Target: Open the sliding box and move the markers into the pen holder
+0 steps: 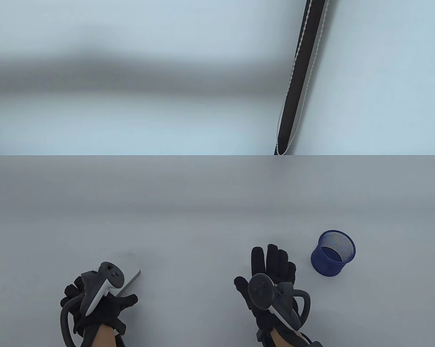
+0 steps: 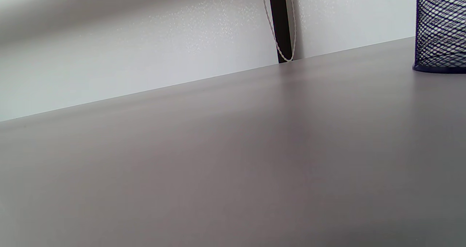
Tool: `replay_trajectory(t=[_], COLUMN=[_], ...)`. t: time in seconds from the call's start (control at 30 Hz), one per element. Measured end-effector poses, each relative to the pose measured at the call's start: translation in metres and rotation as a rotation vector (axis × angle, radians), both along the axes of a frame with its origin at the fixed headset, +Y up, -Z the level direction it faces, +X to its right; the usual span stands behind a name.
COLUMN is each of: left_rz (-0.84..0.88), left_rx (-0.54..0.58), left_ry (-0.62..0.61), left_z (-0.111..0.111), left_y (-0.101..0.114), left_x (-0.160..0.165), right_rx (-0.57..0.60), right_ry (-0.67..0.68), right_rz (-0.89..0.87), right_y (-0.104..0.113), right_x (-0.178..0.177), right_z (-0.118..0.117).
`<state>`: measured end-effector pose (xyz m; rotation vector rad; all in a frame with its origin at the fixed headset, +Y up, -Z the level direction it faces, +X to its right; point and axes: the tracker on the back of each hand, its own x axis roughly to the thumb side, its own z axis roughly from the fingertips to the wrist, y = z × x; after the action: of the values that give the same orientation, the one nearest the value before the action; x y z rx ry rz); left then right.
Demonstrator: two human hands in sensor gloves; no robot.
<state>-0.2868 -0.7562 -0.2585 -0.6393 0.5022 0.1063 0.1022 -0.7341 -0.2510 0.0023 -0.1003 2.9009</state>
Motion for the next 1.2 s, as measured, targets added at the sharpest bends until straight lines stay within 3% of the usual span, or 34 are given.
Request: replay_trajectory(t=[0.27,0.67,1.2], left_rz=[-0.012,-0.097,-0.06], left_rx=[-0.057,0.011,0.222], left_ry=[0.026,0.009,-0.17], left_z=[-0.002,-0.003,-0.005], left_y=[-0.012,-0.007,0.023], left_x=[-0.004,0.003,0.032], right_rx=[-0.012,-0.027,-0.051], right_ry=[0.007,0.006,-0.001], right_rz=[0.003,0.013,0.019], right_y=[0.0,0.0,-0.001], right_x=[-0.001,-0.002,-0.001], right_z=[0.0,0.0,-0.001])
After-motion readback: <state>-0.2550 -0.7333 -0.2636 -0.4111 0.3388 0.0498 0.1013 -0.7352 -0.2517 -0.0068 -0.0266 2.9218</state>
